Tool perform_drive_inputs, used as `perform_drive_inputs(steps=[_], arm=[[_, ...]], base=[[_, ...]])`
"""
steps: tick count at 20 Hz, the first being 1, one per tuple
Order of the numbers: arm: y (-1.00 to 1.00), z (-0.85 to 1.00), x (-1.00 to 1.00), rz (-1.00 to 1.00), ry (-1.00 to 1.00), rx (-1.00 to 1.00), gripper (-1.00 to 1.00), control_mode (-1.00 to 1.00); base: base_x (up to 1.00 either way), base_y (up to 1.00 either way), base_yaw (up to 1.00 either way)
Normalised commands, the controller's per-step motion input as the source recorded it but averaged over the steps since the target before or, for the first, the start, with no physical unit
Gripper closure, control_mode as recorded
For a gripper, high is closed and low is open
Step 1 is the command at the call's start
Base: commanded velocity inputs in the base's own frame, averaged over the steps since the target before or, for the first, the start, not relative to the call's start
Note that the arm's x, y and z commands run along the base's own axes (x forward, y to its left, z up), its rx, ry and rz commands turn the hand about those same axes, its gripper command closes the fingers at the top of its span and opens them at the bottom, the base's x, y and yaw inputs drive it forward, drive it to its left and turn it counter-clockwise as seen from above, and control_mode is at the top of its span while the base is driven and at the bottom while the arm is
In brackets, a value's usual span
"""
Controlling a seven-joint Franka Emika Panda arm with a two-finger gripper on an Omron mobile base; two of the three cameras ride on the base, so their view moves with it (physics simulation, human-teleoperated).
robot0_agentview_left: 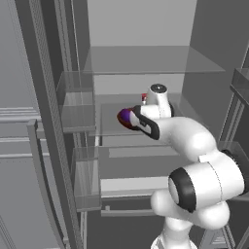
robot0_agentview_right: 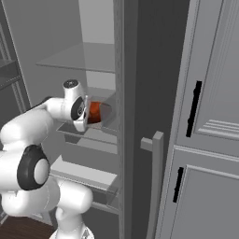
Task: Pick the chicken drumstick and eggplant from their plates and place them in the bowl. Then put the bowl in the fridge.
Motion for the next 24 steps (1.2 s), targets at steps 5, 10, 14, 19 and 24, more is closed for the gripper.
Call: perform_drive_inputs(steps=[5, 10, 14, 19, 24], arm=[[0.00, -0.31, 0.47, 0.04, 0.00, -0.01, 1.00, -1.00], [0.02, -0.43, 0.26, 0.03, -0.05, 0.00, 1.00, -1.00], [0.00, -0.11, 0.62, 0.01, -0.02, 0.00, 1.00, -1.00], [0.01, -0.01, 0.57, 0.00, 0.00, 0.01, 1.00, -1.00], [0.28, -0.03, 0.22, 0.00, 0.00, 0.00, -1.00, -1.00]], base=[[0.00, 0.00, 0.00], [0.00, 0.00, 0.00], [0.00, 0.00, 0.00], [0.00, 0.00, 0.00], [0.00, 0.00, 0.00]])
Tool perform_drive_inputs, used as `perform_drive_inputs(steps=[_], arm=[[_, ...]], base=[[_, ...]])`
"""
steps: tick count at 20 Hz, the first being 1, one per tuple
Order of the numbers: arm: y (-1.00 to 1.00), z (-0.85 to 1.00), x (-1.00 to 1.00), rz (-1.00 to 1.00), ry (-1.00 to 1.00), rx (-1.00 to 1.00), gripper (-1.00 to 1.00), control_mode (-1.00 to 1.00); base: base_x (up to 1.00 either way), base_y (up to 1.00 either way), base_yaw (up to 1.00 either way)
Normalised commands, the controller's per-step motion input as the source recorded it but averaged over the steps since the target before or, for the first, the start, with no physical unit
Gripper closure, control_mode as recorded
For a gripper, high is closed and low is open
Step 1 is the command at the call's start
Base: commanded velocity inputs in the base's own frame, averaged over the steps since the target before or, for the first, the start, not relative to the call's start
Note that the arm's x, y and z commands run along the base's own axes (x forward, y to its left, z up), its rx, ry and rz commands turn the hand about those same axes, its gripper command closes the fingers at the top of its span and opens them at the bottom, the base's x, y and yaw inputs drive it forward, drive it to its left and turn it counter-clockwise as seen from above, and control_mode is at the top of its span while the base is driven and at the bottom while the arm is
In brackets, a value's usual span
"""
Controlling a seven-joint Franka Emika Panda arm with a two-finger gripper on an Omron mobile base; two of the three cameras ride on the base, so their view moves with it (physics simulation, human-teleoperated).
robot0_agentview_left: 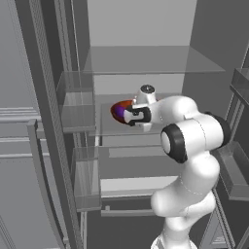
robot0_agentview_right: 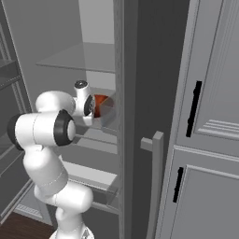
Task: Pick the chicken drumstick and eggplant from their plates and place them in the bowl. Then put the bowl in the fridge.
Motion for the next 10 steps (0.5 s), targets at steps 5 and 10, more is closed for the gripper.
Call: perform_drive_inputs(steps=[5, 10], arm=[[0.13, -0.02, -0.07, 0.00, -0.07, 0.00, -1.00, -1.00], [0.02, 0.02, -0.24, 0.00, -0.16, 0.00, -1.00, -1.00]], base=[[0.00, 0.00, 0.00], [0.00, 0.00, 0.00]])
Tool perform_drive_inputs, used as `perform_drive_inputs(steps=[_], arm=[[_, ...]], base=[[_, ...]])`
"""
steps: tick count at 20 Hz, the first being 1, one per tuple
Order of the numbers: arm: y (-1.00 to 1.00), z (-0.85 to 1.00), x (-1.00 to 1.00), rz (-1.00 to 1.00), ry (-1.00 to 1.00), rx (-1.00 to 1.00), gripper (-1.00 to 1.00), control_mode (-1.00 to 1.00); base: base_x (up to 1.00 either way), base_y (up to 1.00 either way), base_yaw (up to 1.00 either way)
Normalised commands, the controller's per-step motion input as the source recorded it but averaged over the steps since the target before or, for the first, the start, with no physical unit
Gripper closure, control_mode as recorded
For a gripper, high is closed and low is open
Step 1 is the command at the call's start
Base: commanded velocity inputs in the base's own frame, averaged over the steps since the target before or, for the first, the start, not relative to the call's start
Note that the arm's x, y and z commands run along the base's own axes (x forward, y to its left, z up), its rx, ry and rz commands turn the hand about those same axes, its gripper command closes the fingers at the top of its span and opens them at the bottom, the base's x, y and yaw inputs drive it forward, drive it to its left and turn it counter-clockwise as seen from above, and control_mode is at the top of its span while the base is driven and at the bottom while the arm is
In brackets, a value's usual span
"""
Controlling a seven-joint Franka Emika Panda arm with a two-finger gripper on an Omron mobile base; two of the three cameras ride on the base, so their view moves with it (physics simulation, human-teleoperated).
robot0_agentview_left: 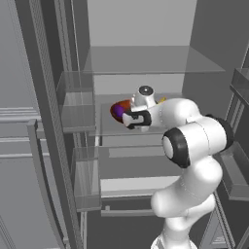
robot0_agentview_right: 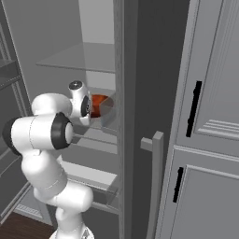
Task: Pick the chicken drumstick and eggplant from their plates and place them in the bowl. Then put the bowl in the fridge.
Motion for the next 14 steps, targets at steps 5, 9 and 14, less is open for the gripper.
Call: perform_drive_inputs(steps=[5, 9, 14], arm=[[0.00, 0.14, -0.99, 0.00, -0.17, 0.00, -1.00, -1.00], [0.00, 0.92, -0.87, 0.12, -0.02, 0.00, -1.00, -1.00], [0.00, 0.96, -0.98, 0.12, 0.01, -0.04, -1.00, -1.00]], base=[[0.00, 0.00, 0.00], [0.00, 0.00, 0.00], [0.00, 0.00, 0.00]])
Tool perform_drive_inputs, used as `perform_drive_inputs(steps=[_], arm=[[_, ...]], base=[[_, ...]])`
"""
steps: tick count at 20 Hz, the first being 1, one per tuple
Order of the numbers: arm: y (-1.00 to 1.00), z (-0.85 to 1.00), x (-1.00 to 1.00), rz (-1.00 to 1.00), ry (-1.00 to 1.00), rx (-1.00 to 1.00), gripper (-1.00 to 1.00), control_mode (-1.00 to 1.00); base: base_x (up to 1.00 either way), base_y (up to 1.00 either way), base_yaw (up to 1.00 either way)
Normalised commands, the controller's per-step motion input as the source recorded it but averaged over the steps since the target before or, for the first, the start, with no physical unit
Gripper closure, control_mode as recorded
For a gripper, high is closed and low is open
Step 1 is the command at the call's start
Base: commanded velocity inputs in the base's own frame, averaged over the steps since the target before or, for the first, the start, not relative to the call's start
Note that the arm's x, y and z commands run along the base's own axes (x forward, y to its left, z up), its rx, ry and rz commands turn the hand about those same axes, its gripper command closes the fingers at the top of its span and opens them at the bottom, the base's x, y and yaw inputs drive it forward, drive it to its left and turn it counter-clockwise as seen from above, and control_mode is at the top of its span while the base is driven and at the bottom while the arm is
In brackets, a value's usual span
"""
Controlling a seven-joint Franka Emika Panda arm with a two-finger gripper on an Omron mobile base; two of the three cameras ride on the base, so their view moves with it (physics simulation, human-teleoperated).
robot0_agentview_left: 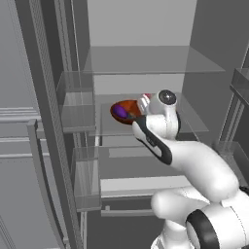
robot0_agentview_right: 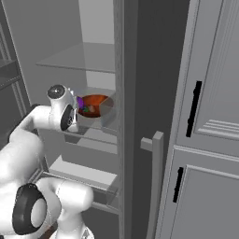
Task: Pick the chicken drumstick and eggplant from their plates and place them in the bowl. Then put the bowl in the fridge.
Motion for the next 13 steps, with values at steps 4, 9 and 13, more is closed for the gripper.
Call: perform_drive_inputs(steps=[4, 9, 13], arm=[[-0.06, 0.64, -1.00, 0.11, 0.06, -0.13, -1.00, -1.00], [-0.25, 0.64, -1.00, 0.06, 0.02, -0.18, -1.00, -1.00], [-0.25, 0.66, -1.00, 0.06, 0.04, -0.21, -1.00, -1.00]], base=[[0.00, 0.00, 0.00], [0.00, 0.00, 0.00], [0.00, 0.00, 0.00]])
